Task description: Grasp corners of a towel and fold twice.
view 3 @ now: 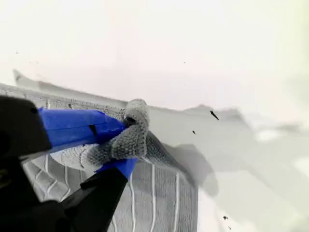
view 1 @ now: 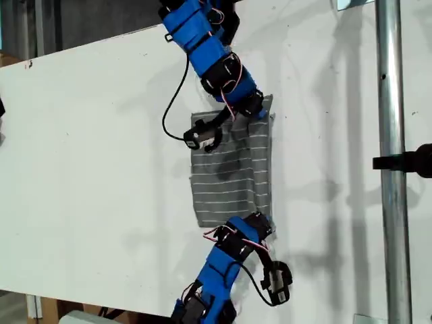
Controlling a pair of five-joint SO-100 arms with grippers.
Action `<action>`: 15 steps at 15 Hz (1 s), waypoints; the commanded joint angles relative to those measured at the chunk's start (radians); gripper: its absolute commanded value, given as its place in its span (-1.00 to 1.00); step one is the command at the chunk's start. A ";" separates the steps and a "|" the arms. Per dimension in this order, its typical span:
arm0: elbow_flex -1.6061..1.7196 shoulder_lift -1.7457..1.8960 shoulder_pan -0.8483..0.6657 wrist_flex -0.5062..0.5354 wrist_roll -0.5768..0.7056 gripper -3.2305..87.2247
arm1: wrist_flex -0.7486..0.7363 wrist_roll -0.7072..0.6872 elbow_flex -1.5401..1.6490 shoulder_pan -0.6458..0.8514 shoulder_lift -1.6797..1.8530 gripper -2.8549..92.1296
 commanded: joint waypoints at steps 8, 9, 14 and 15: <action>0.190 0.267 -0.729 0.092 0.388 -1.00 | 0.155 -0.387 0.089 0.781 0.150 -0.94; 0.184 0.290 -0.770 0.095 0.414 -1.00 | 0.152 -0.445 0.066 0.834 0.169 -0.94; 0.293 0.348 -0.660 0.077 0.307 -1.00 | 0.087 -0.422 0.123 0.718 0.196 -0.94; 0.314 0.316 -0.604 0.072 0.250 -1.00 | 0.035 -0.370 0.187 0.663 0.183 -0.94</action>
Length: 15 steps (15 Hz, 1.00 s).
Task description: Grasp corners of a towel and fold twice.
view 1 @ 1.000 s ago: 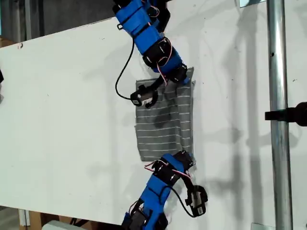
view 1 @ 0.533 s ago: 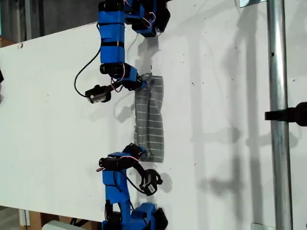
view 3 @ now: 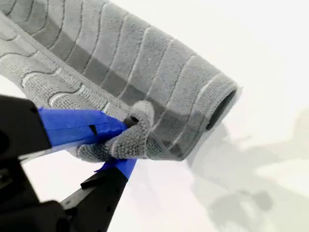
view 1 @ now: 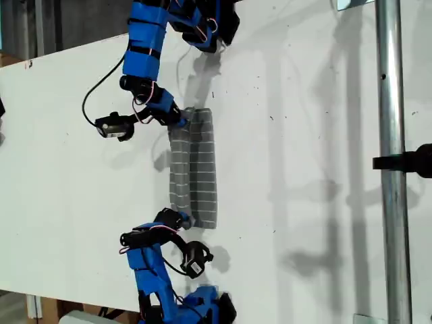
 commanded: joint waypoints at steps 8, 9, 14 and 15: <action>-0.038 -0.239 0.080 0.009 -0.207 -0.55 | -0.235 0.094 0.218 0.012 -0.150 -0.80; -0.025 -0.206 0.078 0.017 -0.209 -0.31 | -0.206 0.094 0.219 0.046 -0.147 -0.46; 0.247 0.354 0.103 0.025 -0.261 -0.16 | -0.023 0.115 0.321 0.124 0.227 -0.14; 0.351 0.528 0.094 0.020 -0.272 -0.17 | 0.034 0.158 0.368 0.150 0.393 -0.13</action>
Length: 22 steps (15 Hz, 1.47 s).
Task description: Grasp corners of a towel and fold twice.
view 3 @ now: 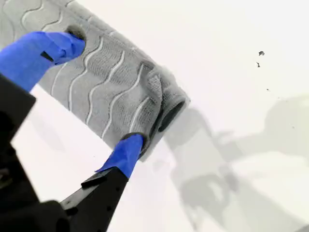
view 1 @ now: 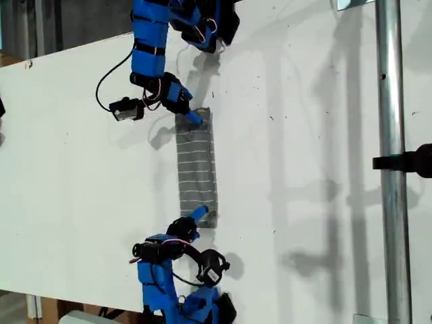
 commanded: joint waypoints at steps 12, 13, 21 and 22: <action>1.232 1.829 0.298 -0.440 -0.221 -0.41 | -0.407 0.606 0.532 0.006 0.500 -0.10; 1.215 1.821 0.310 -0.400 -0.230 -0.40 | -0.483 0.606 0.492 0.015 0.365 -0.08; 1.223 1.822 0.350 -0.377 -0.258 -0.41 | -0.960 0.571 0.244 -0.121 -0.199 -0.94; 1.221 1.822 0.359 -0.377 -0.258 -0.41 | -0.793 0.560 0.255 -0.129 -0.100 -0.94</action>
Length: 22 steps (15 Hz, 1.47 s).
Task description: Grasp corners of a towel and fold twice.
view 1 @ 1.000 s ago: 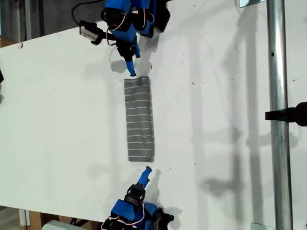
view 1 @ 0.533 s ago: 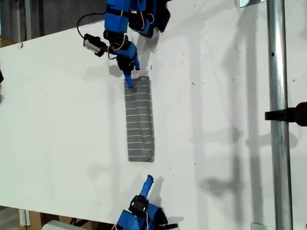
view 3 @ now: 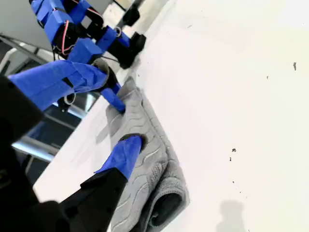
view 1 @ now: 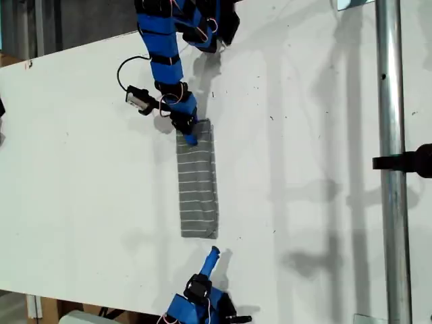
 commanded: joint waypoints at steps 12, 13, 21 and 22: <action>-0.011 0.008 0.031 -0.012 0.003 -0.43 | 0.127 -0.081 -0.109 -0.215 0.460 -0.94; -0.008 0.008 0.031 -0.014 0.002 -0.43 | 0.058 -0.084 -0.133 -0.213 0.388 -0.94; 0.017 0.008 0.038 -0.029 -0.006 -0.44 | -0.178 -0.225 -0.153 -0.092 0.480 -0.54; 0.018 0.008 0.034 -0.029 -0.005 -0.44 | -0.153 -0.249 -0.158 -0.054 0.558 -0.54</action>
